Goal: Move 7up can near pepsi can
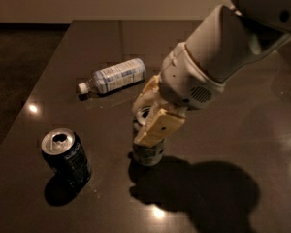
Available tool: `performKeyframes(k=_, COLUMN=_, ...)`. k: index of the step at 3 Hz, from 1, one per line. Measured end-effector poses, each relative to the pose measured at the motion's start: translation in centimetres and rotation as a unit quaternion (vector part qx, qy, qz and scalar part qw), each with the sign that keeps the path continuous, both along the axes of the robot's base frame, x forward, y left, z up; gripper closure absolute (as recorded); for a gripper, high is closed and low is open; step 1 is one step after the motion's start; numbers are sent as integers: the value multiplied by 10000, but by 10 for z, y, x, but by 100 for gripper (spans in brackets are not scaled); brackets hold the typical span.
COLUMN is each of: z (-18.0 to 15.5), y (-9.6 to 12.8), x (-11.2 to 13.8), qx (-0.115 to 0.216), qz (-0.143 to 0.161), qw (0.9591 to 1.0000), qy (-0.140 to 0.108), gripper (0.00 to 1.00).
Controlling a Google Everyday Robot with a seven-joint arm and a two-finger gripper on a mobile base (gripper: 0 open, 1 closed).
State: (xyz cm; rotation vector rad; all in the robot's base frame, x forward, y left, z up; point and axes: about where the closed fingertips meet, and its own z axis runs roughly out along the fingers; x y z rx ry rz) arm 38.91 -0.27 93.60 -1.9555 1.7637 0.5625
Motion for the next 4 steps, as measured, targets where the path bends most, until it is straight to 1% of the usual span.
performKeyframes(k=1, z=9, y=36, x=-18, qx=171, qz=458, qw=9988, qy=-5, gripper=100)
performKeyframes(k=2, z=8, y=62, x=-32, qx=200, qz=797, qw=9966, qy=-68, gripper=88)
performKeyframes(k=3, z=-3, y=78, x=-37, qx=102, qz=983, qw=9950, qy=-128, gripper=64)
performKeyframes(k=4, z=-4, y=81, x=-39, qx=72, qz=1017, qw=9947, qy=-162, gripper=40)
